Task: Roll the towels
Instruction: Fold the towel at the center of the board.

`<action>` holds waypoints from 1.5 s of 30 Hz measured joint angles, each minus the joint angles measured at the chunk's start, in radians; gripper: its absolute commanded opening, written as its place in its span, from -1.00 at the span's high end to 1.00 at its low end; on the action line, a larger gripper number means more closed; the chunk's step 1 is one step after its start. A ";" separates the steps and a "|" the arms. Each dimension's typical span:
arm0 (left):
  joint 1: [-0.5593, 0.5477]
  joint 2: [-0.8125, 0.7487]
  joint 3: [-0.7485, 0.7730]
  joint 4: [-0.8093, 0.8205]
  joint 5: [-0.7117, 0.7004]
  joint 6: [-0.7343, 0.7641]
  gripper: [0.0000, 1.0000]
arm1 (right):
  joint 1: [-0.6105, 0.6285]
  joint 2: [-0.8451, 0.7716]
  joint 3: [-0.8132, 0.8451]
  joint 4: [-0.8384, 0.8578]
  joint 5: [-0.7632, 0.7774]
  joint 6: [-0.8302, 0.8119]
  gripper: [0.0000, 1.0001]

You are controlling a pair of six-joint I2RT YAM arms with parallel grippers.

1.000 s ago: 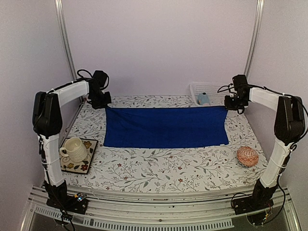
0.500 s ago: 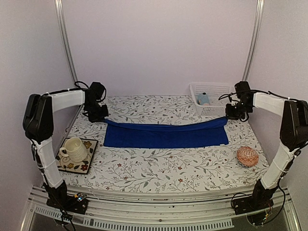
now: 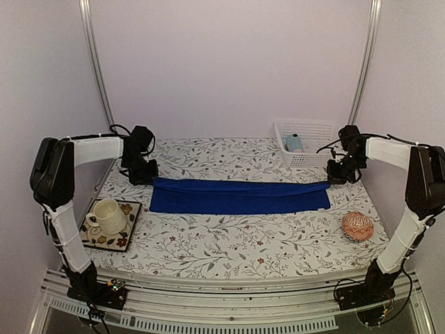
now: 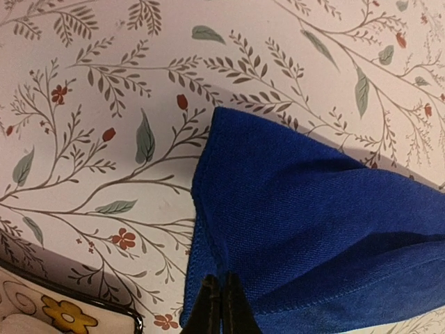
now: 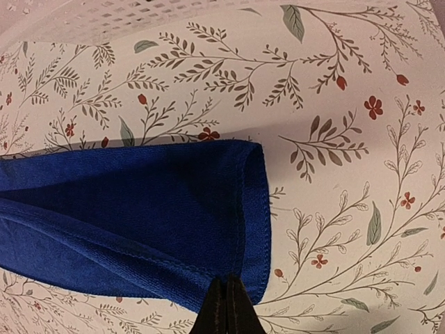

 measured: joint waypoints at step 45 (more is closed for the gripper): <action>-0.011 -0.072 -0.125 -0.040 0.037 -0.008 1.00 | 0.000 -0.033 -0.092 -0.078 0.085 0.002 0.95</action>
